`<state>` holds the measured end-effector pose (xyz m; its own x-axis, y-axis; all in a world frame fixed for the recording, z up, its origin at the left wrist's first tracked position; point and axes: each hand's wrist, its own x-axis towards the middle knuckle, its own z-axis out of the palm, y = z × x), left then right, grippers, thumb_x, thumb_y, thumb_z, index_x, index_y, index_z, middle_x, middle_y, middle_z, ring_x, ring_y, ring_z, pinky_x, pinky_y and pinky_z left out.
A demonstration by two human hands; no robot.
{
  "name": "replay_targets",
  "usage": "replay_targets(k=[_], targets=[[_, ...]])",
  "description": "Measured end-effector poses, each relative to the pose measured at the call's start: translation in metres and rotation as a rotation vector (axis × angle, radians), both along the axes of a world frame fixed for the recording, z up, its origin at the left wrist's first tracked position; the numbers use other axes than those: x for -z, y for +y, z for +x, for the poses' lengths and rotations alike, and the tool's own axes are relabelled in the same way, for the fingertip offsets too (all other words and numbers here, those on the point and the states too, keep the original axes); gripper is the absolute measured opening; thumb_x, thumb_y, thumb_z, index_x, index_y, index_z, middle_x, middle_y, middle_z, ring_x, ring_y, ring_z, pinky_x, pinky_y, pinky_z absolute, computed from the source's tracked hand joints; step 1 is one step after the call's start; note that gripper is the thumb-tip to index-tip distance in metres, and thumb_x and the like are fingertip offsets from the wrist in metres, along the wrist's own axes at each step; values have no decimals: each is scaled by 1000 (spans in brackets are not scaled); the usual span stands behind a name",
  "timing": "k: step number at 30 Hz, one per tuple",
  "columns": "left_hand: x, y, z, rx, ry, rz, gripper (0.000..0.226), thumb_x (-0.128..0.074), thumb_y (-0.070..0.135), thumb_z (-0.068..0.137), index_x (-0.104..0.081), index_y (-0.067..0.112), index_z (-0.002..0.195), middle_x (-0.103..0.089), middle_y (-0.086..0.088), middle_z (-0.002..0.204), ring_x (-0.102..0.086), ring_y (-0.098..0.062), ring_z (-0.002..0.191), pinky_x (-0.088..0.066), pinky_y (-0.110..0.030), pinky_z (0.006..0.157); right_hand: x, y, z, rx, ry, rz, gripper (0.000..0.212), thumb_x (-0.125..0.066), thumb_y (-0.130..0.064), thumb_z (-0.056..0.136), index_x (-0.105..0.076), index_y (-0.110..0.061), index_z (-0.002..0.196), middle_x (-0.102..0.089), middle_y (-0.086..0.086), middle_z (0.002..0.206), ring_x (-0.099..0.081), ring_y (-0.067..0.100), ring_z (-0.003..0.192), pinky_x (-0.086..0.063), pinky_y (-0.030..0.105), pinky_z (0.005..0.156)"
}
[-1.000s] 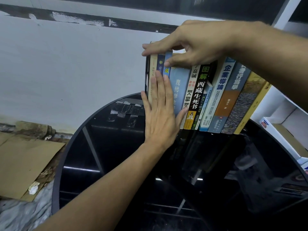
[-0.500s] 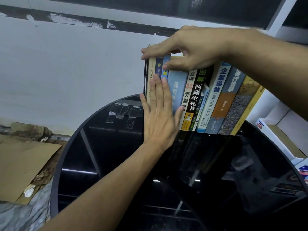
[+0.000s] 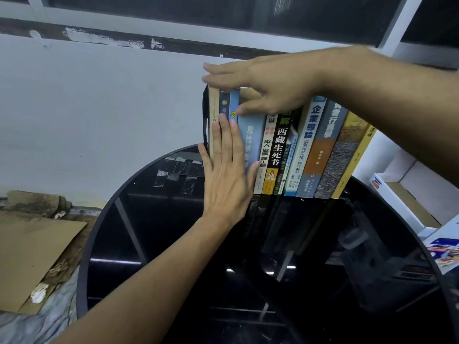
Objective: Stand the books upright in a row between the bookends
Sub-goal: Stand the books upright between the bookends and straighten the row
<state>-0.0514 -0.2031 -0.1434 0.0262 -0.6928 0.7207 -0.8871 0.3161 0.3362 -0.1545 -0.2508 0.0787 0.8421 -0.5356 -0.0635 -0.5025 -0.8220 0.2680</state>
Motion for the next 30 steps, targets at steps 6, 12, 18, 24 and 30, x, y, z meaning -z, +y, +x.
replay_targets(k=[6, 12, 18, 24, 30], targets=[[4, 1, -4, 15, 10, -24, 78, -39, 40, 109, 15, 10, 158, 26, -8, 164, 25, -23, 153, 2, -61, 124, 2, 12, -11, -10, -36, -59, 52, -56, -37, 101, -41, -25, 149, -58, 2, 144, -58, 17, 111, -43, 44, 105], [6, -3, -7, -36, -17, -30, 79, -36, 42, 109, 20, 11, 156, 28, -7, 162, 27, -23, 151, 1, -61, 124, 8, 7, -17, -29, -77, -138, 56, -53, -37, 101, -37, -29, 154, -63, 6, 139, -61, 22, 93, -40, 34, 90], [7, -6, -8, -59, -25, -39, 80, -38, 42, 108, 20, 10, 155, 15, -15, 167, 25, -23, 151, 7, -58, 123, 13, -3, -19, -35, -96, -188, 61, -53, -39, 101, -30, -33, 157, -68, 9, 130, -51, 14, 77, -33, 30, 83], [7, -6, -12, -86, -29, -37, 78, -36, 40, 109, 16, 8, 157, 14, -17, 167, 23, -25, 152, 6, -60, 123, 17, -7, -19, -53, -107, -245, 57, -52, -39, 101, -34, -34, 155, -70, 9, 127, -54, 18, 78, -36, 32, 79], [6, -4, -13, -71, -17, -20, 76, -35, 39, 110, 17, 10, 157, 19, -15, 167, 23, -26, 153, 6, -61, 123, 15, 1, -19, -43, -103, -229, 54, -54, -34, 102, -38, -31, 153, -66, 5, 134, -63, 30, 104, -45, 43, 91]])
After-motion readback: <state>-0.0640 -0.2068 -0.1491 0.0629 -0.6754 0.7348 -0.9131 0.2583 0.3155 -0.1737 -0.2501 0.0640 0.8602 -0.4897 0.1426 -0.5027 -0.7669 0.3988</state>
